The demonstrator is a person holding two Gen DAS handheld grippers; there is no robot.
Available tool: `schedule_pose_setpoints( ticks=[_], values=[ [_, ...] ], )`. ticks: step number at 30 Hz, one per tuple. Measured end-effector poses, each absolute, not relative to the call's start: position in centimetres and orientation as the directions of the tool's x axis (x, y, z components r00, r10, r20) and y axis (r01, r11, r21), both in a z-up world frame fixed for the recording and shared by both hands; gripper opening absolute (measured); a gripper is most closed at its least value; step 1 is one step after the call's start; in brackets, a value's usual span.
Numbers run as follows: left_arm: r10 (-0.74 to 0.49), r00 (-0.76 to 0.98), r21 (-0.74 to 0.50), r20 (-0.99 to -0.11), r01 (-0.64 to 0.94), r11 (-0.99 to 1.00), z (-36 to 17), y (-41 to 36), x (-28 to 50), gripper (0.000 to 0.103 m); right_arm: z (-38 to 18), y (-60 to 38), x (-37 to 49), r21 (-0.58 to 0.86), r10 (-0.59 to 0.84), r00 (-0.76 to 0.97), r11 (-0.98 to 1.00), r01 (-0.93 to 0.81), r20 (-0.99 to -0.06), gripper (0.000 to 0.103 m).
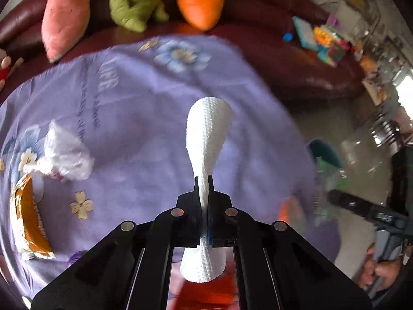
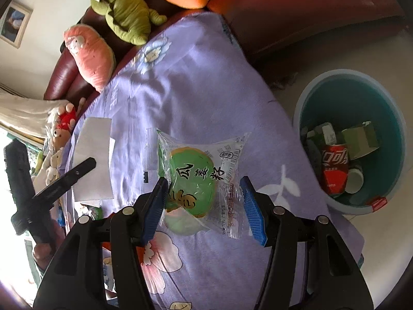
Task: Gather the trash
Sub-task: 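Carry tissue and pastry packet over the bucket and open both tools to drop them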
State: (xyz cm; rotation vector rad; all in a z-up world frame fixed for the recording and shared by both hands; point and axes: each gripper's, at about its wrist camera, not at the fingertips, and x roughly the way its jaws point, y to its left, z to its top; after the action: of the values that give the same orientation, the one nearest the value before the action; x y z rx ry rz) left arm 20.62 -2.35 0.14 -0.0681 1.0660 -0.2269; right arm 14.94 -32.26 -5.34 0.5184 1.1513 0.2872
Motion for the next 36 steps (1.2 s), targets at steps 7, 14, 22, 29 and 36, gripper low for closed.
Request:
schedule_pose_setpoints(
  ticks=[7,14,22,29,36],
  values=[
    [-0.311,0.461,-0.197,-0.831,0.279,0.94,2.8,-10.4,20.1,0.004,-4.0,-37.6,14.3,0.55,0.449,0.47,0.829,0.099,-0.76,0.055],
    [-0.409,0.405,-0.248,-0.818,0.393,0.885,1.9,-19.1,19.7,0.004,-3.3,-45.1,13.0,0.546,0.378,0.543,0.817,0.184,-0.75,0.055],
    [-0.476,0.295,-0.313,-0.828,0.461,0.83,-1.6,-28.0,20.3,0.004,-4.1,-52.6,11.4,0.523,0.295,0.564,0.799,0.297,-0.771,0.055],
    [-0.452,0.232,-0.314,-0.861,0.456,0.833,-5.4,-32.1,22.0,0.005,-5.2,-54.6,11.7,0.51,0.283,0.544,0.795,0.327,-0.79,0.055],
    [-0.397,0.204,-0.28,-0.895,0.437,0.855,-8.4,-34.5,23.5,0.049,-5.9,-54.9,12.7,0.499,0.282,0.525,0.799,0.335,-0.803,0.055]
  ],
)
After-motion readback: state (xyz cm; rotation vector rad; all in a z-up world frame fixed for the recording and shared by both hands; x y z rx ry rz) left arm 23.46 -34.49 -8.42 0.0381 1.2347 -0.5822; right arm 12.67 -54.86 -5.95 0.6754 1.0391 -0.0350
